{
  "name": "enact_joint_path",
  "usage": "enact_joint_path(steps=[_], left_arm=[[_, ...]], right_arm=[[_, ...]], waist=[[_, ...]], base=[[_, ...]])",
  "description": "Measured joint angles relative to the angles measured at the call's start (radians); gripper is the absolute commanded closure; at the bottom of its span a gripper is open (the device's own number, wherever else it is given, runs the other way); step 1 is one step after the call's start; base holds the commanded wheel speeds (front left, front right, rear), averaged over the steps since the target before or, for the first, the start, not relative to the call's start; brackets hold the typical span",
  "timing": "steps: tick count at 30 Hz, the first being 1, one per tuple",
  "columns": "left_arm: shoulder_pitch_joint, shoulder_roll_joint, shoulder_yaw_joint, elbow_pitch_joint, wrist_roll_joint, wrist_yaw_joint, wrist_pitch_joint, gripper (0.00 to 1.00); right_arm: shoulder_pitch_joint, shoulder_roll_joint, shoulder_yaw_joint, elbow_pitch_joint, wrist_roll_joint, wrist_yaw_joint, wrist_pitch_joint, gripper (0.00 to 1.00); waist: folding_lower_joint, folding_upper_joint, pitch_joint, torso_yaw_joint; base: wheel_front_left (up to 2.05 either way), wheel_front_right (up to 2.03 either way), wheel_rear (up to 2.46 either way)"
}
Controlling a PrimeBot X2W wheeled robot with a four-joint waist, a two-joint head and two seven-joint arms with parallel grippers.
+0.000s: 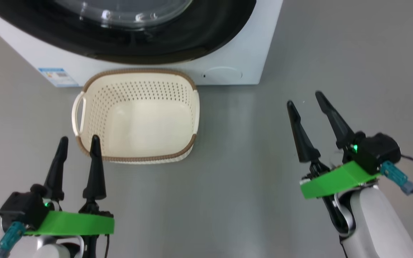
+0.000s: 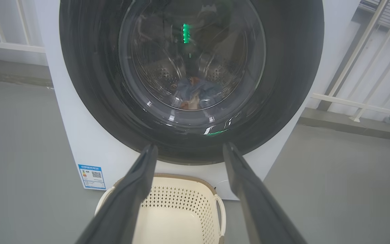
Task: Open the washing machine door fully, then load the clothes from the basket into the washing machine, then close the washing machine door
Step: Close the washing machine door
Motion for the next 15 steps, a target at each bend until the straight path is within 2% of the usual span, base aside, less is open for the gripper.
enact_joint_path(steps=[15], left_arm=[[0.114,0.001,0.057,0.006,0.036,0.000,0.000,0.00]], right_arm=[[0.217,0.009,-0.059,-0.047,0.034,0.000,0.001,0.00]], waist=[[0.0000,0.0000,-0.130,-0.066]], base=[[0.00,0.00,0.00]])
